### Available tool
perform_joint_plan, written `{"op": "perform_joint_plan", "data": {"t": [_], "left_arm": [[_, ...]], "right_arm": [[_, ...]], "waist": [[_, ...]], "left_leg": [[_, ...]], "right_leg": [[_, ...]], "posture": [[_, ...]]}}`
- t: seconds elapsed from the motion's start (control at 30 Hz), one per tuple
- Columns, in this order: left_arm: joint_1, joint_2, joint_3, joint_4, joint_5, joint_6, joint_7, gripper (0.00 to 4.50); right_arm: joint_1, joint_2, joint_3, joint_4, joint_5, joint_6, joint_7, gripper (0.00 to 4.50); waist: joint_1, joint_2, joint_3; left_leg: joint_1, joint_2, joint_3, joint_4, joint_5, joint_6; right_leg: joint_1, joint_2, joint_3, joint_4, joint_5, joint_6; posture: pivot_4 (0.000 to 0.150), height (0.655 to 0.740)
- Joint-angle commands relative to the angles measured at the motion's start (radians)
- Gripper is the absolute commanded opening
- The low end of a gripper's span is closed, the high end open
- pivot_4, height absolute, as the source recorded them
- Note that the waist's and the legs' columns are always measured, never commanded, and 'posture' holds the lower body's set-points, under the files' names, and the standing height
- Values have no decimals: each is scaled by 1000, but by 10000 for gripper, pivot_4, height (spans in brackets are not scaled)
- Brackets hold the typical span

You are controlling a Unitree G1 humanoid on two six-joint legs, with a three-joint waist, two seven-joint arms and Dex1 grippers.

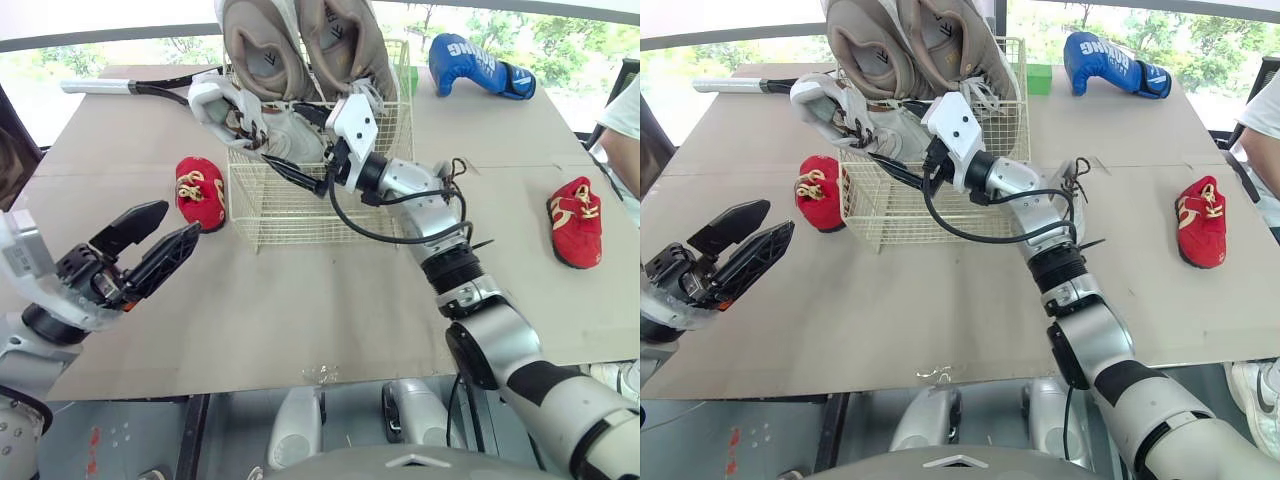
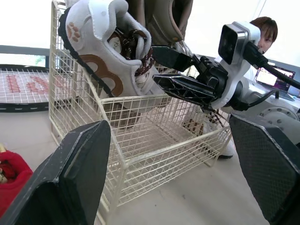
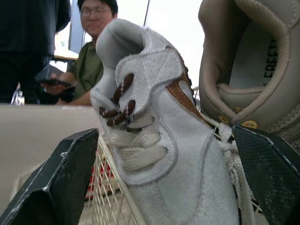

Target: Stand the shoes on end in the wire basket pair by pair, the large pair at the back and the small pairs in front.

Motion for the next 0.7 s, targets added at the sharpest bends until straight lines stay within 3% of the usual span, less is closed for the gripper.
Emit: {"op": "perform_joint_plan", "data": {"t": [0.03,0.2,0.3,0.47,0.7], "left_arm": [[9,1,29,-12,2,-16,-16,43362],[35,-11,29,-21,14,-24,-26,43362],[42,-17,21,-30,19,-25,-28,43362],[62,-21,25,-46,13,-24,-41,43362],[84,-10,44,-42,21,-39,-80,43362]], "right_arm": [[-3,-54,49,-193,-26,182,18,44400],[-100,-116,68,-325,14,560,56,44400],[-201,-112,32,-297,57,674,57,31717],[-284,-99,10,-266,107,750,71,31717],[-358,-70,41,-147,75,695,66,31717]], "waist": [[-1,0,0],[-4,0,0],[-4,2,1],[-3,4,2],[-3,4,2]], "left_leg": [[-3,0,0,0,0,0],[-17,0,-1,0,1,-1],[-20,1,-1,0,1,-1],[-21,1,-2,-1,1,-1],[-22,0,-2,-1,1,-1]], "right_leg": [[-3,0,0,0,1,1],[-17,0,-1,0,2,4],[-19,0,-2,-1,2,3],[-19,0,-3,-3,2,3],[-19,0,-4,-4,2,4]], "posture": [[1500,7400],[1500,7400],[1500,7400],[1500,7400],[1500,7400]]}}
